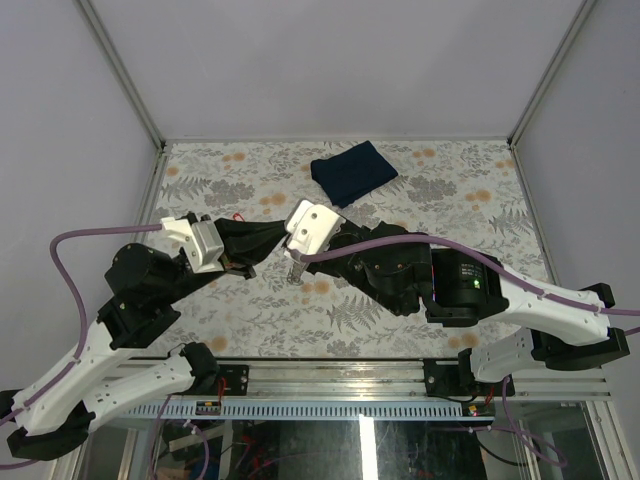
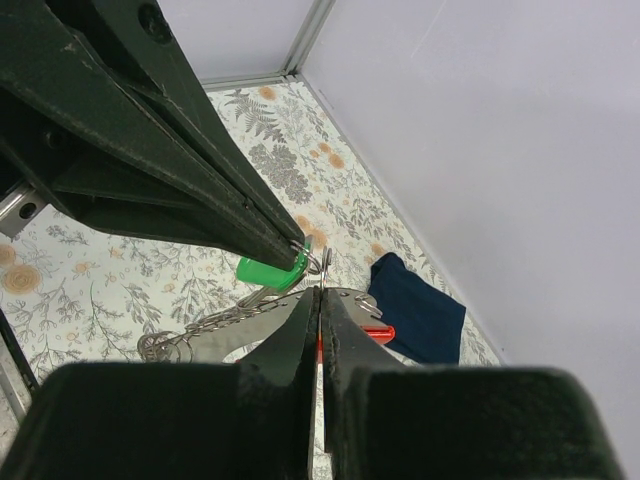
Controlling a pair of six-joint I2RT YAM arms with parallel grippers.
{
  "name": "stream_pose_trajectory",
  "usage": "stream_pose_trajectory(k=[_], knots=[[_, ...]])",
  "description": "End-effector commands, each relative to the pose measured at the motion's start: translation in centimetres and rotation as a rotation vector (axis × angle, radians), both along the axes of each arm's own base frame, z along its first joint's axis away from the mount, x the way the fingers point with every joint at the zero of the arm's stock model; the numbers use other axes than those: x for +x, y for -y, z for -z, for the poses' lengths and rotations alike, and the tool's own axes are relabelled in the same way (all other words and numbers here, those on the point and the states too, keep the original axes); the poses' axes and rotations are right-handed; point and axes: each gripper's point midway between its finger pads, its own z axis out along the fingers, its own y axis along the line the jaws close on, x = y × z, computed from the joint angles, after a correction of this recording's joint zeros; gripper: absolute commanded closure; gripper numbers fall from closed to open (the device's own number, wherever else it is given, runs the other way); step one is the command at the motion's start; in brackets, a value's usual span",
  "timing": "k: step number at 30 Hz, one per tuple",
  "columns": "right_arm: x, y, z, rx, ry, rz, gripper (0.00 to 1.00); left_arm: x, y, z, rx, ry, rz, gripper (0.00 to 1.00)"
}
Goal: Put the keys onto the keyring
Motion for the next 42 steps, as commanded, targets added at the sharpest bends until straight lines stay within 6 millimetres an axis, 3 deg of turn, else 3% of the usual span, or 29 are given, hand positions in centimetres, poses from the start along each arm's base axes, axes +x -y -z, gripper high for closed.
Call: stream_pose_trajectory(k=[1,8,25,42], knots=[[-0.3,0.1,-2.5,0.084,0.003,-0.023,1.00,0.1,-0.1,-1.1,-0.035,0.016,-0.005,1.00],[-0.3,0.0,-2.4,0.082,0.003,-0.026,1.00,0.2,0.5,-0.9,-0.017,0.010,0.013,1.00],[-0.5,-0.2,-2.0,0.061,0.001,-0.036,1.00,-0.1,-0.5,-1.7,-0.063,0.026,-0.009,1.00],[-0.7,-0.4,-1.9,0.061,-0.003,-0.056,1.00,1.1,-1.2,-1.7,-0.079,-0.007,-0.079,1.00]])
